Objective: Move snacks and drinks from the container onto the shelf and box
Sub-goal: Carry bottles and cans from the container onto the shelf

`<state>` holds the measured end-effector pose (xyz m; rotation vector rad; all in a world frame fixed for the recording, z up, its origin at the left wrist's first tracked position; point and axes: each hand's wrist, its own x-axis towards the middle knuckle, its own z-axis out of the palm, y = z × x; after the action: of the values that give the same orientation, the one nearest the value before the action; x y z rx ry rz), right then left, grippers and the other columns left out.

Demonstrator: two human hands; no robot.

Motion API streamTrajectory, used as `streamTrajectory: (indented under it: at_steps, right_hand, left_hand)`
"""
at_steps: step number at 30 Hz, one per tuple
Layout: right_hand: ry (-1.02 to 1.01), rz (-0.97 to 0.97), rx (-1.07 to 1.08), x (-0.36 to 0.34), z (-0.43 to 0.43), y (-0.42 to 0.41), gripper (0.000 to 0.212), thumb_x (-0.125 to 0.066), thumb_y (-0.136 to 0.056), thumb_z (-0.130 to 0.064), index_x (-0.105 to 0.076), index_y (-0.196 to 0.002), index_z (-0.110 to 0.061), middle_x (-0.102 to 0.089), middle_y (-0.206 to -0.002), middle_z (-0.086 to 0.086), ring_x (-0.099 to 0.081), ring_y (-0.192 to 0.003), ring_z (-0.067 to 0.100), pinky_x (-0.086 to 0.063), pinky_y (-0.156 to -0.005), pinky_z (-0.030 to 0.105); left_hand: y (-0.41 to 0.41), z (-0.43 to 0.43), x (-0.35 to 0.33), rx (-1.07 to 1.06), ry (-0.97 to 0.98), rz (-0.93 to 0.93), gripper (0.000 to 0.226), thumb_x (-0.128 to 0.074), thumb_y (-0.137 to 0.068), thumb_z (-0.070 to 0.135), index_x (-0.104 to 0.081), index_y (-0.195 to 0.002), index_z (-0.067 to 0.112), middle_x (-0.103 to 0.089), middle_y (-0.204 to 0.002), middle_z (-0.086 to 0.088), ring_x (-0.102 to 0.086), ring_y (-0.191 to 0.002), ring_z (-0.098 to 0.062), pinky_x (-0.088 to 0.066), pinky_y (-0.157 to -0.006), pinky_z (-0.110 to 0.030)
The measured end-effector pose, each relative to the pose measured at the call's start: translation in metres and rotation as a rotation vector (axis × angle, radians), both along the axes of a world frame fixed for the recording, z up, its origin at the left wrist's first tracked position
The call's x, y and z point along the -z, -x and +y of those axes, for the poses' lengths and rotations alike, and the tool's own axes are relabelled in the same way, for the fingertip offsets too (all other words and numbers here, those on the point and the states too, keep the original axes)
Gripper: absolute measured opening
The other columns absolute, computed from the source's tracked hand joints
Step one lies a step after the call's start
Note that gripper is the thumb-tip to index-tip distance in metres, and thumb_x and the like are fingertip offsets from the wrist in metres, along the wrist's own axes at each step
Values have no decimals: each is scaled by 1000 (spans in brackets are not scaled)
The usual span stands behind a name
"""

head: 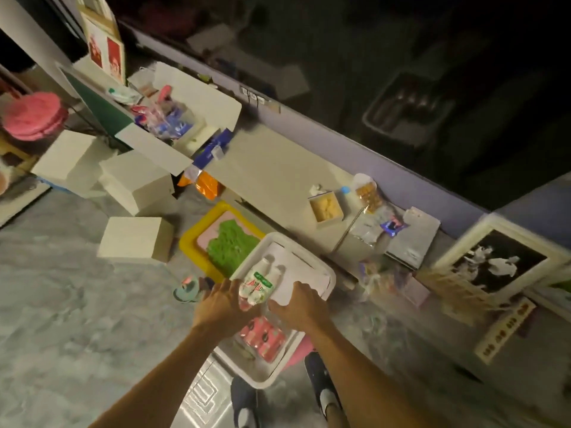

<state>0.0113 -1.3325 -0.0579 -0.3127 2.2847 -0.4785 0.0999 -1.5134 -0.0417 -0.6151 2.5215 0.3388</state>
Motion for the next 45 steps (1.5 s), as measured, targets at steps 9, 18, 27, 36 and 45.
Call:
streamTrajectory:
  at_steps: [9,18,27,36,45]
  right_hand:
    - [18,-31,175,169,-62,1,79,-60,-87,-77,-54,-132,-13,-63,-126,7,-61,-120,28,-51,-93,40]
    - [81,-68,447,240,-82,-4,78,-75,-75,-80,-56,-123,-21,-72,-100,-5,-73,-90,21,-57,-69,35]
    - [129,-114,426,235,-70,5,65,-84,-80,-62,-59,-117,-14,-72,-104,0,-72,-93,21,-44,-59,17]
    - [334,104,414,126,-45,33,59,-94,-77,-39,-61,-125,-26,-76,-115,-6,-73,-104,16,-61,-85,40]
    - [473,348,477,-64,-6,76,59,-94,-75,-39,-65,-124,-26,-78,-113,-2,-73,-101,21,-60,-79,34]
  left_hand:
    - [30,-31,182,-113,-92,10,72,-58,-99,52,-35,-153,11,-55,-144,-14,-59,-126,-33,-52,-99,-44]
    - [41,-14,243,-255,-99,36,52,-63,-98,29,-47,-143,9,-52,-133,-18,-58,-120,-40,-56,-94,-50]
    - [44,-16,234,-370,-187,66,43,-78,-84,38,-55,-109,10,-71,-96,-9,-72,-89,-37,-57,-72,-42]
    - [53,-18,131,-375,-316,353,60,-84,-76,29,-59,-130,18,-72,-103,-1,-69,-83,-23,-55,-65,-35]
    - [94,-4,-59,-340,-391,562,59,-88,-79,35,-62,-129,21,-73,-98,4,-72,-86,-23,-60,-73,-40]
